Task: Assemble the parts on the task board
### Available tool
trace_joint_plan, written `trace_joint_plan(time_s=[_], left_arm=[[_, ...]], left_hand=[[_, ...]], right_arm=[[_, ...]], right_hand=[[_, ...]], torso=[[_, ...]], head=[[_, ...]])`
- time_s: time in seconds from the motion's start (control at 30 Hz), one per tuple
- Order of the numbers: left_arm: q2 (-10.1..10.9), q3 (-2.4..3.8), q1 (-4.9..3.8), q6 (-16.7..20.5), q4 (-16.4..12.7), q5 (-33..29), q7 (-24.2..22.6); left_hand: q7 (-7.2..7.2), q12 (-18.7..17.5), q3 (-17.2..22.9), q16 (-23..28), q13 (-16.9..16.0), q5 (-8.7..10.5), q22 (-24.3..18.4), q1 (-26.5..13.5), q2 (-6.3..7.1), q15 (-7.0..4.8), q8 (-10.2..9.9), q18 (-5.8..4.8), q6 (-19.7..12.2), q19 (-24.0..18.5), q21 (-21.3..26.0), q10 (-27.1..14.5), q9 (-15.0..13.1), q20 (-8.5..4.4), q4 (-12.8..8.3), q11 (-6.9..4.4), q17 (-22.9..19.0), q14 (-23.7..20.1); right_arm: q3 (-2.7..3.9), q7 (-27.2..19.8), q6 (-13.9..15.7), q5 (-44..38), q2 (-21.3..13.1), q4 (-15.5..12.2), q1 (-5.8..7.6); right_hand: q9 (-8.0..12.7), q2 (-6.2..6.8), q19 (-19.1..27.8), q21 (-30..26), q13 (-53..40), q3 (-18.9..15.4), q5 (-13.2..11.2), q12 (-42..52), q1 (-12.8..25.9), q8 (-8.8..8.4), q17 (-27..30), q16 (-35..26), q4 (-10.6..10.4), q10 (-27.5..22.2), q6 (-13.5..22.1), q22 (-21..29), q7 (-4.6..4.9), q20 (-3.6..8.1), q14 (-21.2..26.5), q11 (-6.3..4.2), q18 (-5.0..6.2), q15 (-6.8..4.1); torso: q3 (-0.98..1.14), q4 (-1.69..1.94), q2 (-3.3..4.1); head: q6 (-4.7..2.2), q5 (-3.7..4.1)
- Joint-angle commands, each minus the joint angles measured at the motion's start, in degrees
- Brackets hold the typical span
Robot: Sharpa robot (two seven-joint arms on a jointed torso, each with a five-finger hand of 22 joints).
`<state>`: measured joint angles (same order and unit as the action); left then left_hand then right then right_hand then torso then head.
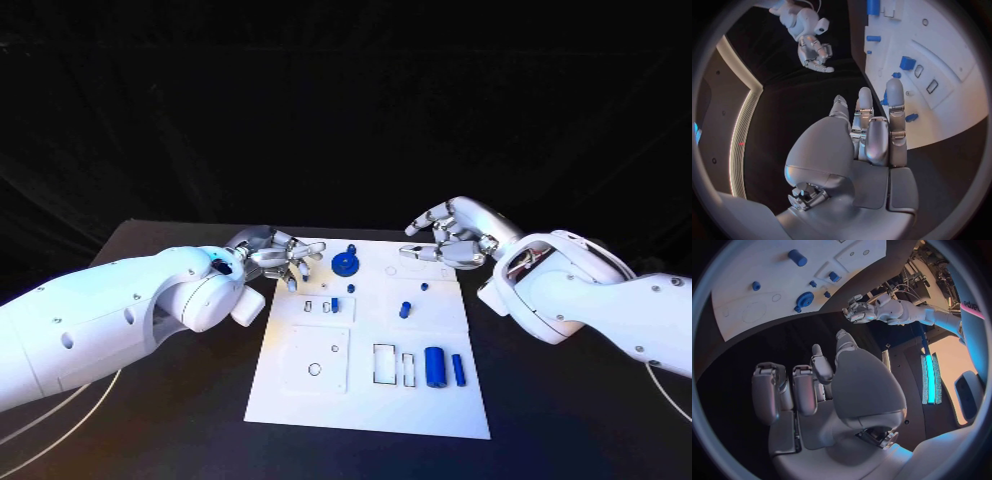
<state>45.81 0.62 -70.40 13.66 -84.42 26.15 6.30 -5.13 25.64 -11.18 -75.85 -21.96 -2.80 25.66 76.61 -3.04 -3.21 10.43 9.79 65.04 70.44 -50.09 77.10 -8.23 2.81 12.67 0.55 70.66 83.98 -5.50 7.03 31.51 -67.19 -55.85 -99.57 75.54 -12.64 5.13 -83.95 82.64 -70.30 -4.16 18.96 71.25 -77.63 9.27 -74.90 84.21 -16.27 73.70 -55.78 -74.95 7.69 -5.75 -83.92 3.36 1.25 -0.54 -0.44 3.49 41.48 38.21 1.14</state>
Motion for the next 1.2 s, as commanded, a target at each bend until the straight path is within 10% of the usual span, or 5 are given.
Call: trace_joint_plan(time_s=[0.03, 0.13, 0.37, 1.2], left_arm=[[-1.5, 0.08, -0.94, -10.2, 1.1, 18.0, 13.8], [-3.4, 0.08, -1.94, -13.9, 2.4, 24.7, 18.8], [-8.0, 0.06, -3.33, -19.3, 5.3, 32.5, 27.2], [-16.6, -0.91, -4.83, -26.8, 11.7, 37.9, 33.4]], left_hand=[[0.35, 4.6, -0.6, -3.1, -4.4, -0.17, 6.9, -1.7, 0.41, 0.03, 1.0, -0.70, 0.6, 1.2, -5.6, -0.9, -1.1, -0.59, 1.6, -0.09, 4.0, 2.5], [0.93, 19.9, -1.6, -3.7, -20.4, 0.10, 15.5, -2.3, 1.16, -0.31, 3.0, -1.66, 0.2, 2.8, -12.5, -2.3, -3.2, -0.94, 3.4, -0.57, 5.1, 2.2], [1.39, 31.9, -3.1, -3.6, -33.3, -0.15, 26.5, -4.8, 0.42, -0.75, 6.1, -3.19, -0.3, 5.9, -19.9, -1.5, -6.0, -1.26, 3.8, -0.98, 5.7, 2.3], [1.58, 34.5, -3.4, -3.4, -36.5, -0.18, 30.4, -7.5, 1.65, -0.87, 8.5, -3.70, -1.5, 6.5, -22.6, -2.0, -8.1, -1.37, 4.0, -1.12, 5.9, 2.3]], right_arm=[[-0.02, -2.5, 0.3, 8.8, -1.0, -0.1, 0.24], [-0.04, -2.5, 0.1, 10.4, -1.7, 0.0, 0.41], [-0.10, -1.8, -0.7, 11.7, -2.4, 0.0, 0.52], [-0.30, -0.5, -1.6, 12.2, -2.2, 0.1, 0.53]], right_hand=[[-0.1, -0.54, -1.1, 0.1, 0.0, 0.0, 0.3, 0.2, 0.1, 0.28, -4.9, -0.4, 0.2, 0.3, -0.5, -9.9, 0.05, 0.33, -3.6, -0.24, 0.78, -0.40], [-0.2, -0.82, -1.1, 0.0, 0.0, 0.0, 0.8, 0.2, -0.2, 0.40, -4.9, -0.5, 0.3, 0.3, -0.6, -9.9, -0.01, 0.42, -3.6, -0.31, 0.78, -0.47], [-0.4, -0.90, -0.8, -0.6, 0.5, -0.4, 3.2, -0.2, -0.6, 0.66, -4.2, -1.0, 0.5, 0.0, -0.6, -9.5, -0.10, 0.61, -3.5, -0.43, 0.94, -0.62], [-0.5, -0.90, 0.1, -2.1, 2.2, -0.8, 4.6, -2.0, -0.6, 0.72, -2.7, -2.0, 0.4, -1.3, -0.3, -8.6, -0.08, 0.68, -3.1, -0.43, 1.31, -0.65]], torso=[[0.27, -0.26, -0.60], [0.32, -0.35, -0.72], [0.35, -0.25, -0.82], [0.32, -0.35, -0.67]], head=[[0.21, -0.28], [0.42, -0.37], [0.82, -0.71], [1.74, -0.92]])
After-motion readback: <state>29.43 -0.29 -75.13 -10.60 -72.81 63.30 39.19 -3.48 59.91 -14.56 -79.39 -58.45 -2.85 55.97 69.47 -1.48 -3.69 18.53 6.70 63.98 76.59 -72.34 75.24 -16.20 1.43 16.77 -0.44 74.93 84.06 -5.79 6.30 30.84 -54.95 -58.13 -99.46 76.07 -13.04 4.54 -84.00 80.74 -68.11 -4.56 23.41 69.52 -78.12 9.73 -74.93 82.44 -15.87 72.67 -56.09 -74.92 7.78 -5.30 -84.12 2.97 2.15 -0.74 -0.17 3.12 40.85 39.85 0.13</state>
